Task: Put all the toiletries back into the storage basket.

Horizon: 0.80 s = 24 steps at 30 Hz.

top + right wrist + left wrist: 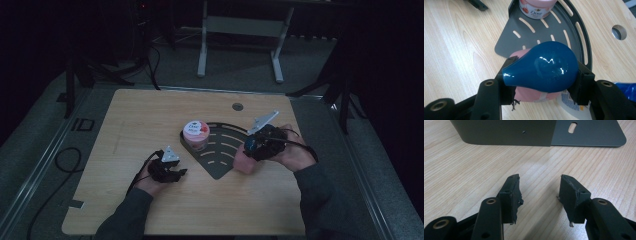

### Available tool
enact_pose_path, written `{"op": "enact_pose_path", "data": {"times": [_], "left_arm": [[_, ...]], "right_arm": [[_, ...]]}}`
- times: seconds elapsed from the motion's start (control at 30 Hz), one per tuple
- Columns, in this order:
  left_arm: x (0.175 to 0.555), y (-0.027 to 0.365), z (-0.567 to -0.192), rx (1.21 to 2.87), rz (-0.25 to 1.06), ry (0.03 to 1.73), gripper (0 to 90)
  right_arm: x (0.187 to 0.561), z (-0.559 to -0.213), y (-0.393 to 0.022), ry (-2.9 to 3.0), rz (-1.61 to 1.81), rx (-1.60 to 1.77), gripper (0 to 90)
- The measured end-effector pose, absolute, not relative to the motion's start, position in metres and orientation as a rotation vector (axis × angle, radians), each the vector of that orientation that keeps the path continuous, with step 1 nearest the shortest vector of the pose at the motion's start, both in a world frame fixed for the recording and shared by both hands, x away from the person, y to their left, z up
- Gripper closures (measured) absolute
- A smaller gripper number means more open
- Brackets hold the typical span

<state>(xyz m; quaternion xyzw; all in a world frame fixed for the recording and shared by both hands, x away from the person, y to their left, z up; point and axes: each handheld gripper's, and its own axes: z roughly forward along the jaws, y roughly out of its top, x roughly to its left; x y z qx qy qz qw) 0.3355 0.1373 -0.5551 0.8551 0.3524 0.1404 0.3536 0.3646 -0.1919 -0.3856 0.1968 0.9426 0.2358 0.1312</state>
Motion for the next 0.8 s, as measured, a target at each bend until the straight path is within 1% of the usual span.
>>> {"op": "enact_pose_path", "data": {"times": [0.8], "left_arm": [[0.336,0.137,-0.555,2.211,0.363,0.911,50.7]], "right_arm": [[0.382,-0.380,-0.176,2.732,0.692,0.578,47.3]]}}
